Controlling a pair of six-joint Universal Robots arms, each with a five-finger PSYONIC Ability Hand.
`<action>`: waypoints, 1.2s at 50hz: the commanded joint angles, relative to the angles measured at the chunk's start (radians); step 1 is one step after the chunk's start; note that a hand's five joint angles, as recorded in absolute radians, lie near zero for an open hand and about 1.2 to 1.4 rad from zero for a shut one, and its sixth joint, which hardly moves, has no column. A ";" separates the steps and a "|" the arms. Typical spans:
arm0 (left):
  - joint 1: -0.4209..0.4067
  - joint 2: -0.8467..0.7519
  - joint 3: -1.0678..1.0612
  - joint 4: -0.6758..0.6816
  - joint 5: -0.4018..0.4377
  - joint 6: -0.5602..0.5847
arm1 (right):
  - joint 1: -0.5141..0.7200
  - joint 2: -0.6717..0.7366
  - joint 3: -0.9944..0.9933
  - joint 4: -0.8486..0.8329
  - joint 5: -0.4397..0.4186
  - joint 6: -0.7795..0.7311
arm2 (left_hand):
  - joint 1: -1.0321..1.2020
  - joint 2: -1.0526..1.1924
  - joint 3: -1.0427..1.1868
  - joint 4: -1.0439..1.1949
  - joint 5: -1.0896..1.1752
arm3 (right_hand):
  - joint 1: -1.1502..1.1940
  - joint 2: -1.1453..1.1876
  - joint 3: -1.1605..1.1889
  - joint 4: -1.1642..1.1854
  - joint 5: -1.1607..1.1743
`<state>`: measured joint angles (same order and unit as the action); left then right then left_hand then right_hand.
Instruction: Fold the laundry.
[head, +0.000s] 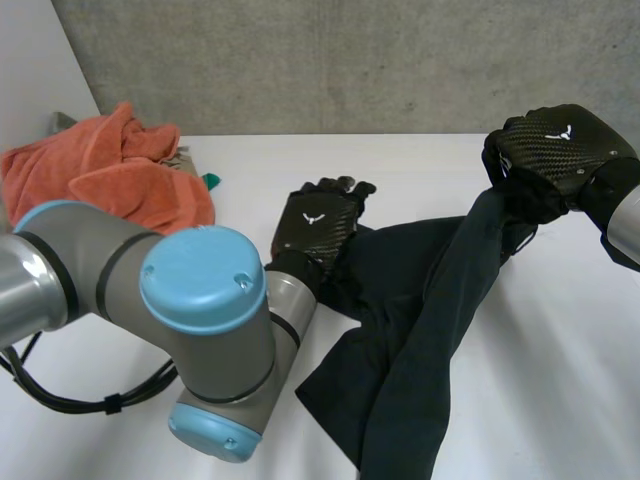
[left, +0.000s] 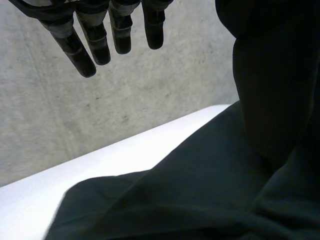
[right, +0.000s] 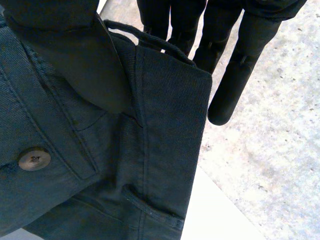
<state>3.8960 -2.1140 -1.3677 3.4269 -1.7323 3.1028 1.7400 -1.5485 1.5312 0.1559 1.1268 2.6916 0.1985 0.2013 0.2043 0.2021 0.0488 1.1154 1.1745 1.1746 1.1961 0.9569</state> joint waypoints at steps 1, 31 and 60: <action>0.019 0.094 -0.040 -0.063 -0.004 0.036 | 0.007 0.047 -0.013 -0.029 0.036 -0.009 | 0.023 0.020 0.017 0.020 -0.002 | 0.281 0.222 0.222 0.200 0.265; -0.039 0.065 0.094 -0.847 0.407 -0.404 | 0.119 0.051 -0.023 -0.242 0.211 -0.045 | 0.144 0.141 0.138 0.141 0.119 | 0.281 0.222 0.222 0.200 0.265; -0.159 -0.140 0.380 -0.836 0.079 -0.434 | 0.125 0.016 0.010 -0.251 0.196 -0.027 | 1.198 1.195 1.192 1.194 1.173 | 0.281 0.222 0.222 0.200 0.265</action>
<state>3.7059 -2.3343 -0.9749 2.6328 -1.5333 2.5911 1.8765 -1.5316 1.5469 -0.0966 1.3280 2.6615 1.1594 1.1901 1.1778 1.1902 0.9913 1.1154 1.1745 1.1777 1.1967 0.9569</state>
